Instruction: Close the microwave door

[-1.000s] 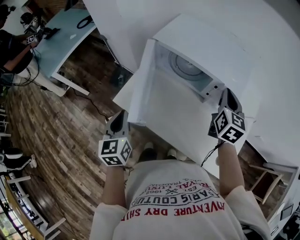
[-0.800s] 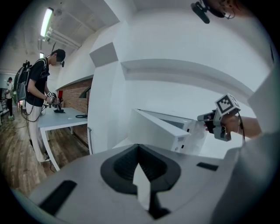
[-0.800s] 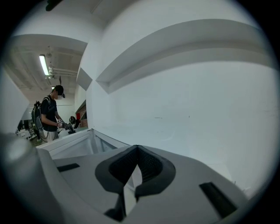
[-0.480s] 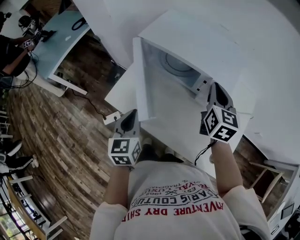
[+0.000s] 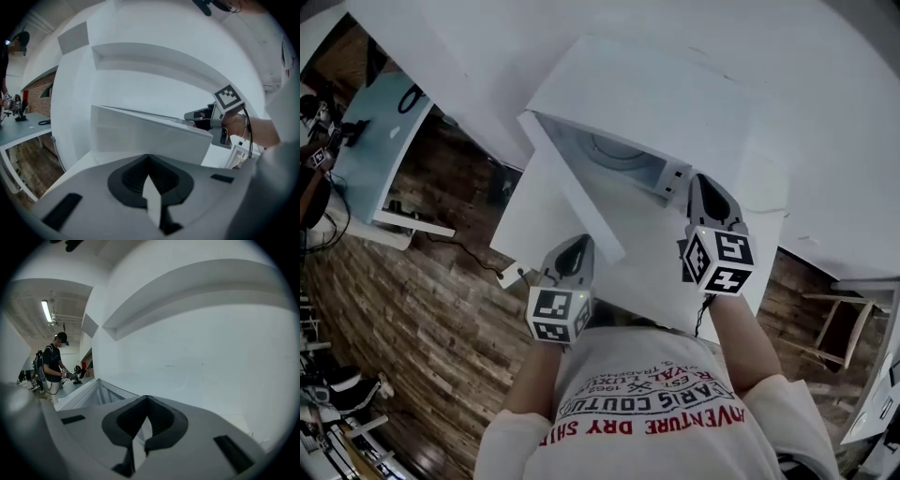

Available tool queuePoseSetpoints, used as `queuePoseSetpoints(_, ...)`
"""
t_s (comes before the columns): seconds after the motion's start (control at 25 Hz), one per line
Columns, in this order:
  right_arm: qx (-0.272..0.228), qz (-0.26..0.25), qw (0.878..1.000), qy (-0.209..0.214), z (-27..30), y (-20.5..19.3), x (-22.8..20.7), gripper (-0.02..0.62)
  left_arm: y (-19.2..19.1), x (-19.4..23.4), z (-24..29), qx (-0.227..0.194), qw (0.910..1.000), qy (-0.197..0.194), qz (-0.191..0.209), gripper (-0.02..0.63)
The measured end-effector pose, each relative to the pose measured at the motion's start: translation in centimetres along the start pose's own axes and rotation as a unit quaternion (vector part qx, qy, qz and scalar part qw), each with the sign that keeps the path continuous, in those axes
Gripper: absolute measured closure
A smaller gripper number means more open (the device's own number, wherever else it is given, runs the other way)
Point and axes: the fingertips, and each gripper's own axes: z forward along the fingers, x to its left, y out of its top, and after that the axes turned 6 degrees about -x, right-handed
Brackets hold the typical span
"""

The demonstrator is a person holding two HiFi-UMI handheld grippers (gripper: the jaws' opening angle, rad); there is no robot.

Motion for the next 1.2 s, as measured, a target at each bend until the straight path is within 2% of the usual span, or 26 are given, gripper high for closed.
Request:
queuePoseSetpoints(0.32,0.016,-0.013,1.000,-0.019,0.3,0.1,-0.3,0.584,1.3,-0.5,4.2,0.009,0.9965,-0.078,0.028,0.612)
queuePoseSetpoints(0.64,0.025,-0.009,0.998,-0.051,0.3,0.1,-1.2,0.584,2.3,-1.7,7.5,0.005,0.9871,-0.150,0.055,0.612)
queuePoseSetpoints(0.8,0.026,-0.007,0.998,-0.060,0.3,0.0,-1.4,0.584,2.6,-2.2,8.9,0.004,0.9842,-0.168,0.054,0.612)
queuePoseSetpoints(0.96,0.034,-0.037,0.997,-0.060,0.3,-0.1,-1.2,0.584,2.7,-2.5,10.1,0.005,0.9805,-0.187,0.060,0.612)
queuePoseSetpoints(1.2,0.024,-0.025,0.997,-0.069,0.3,0.0,-1.4,0.584,3.2,-2.9,12.0,0.005,0.9755,-0.201,0.089,0.612)
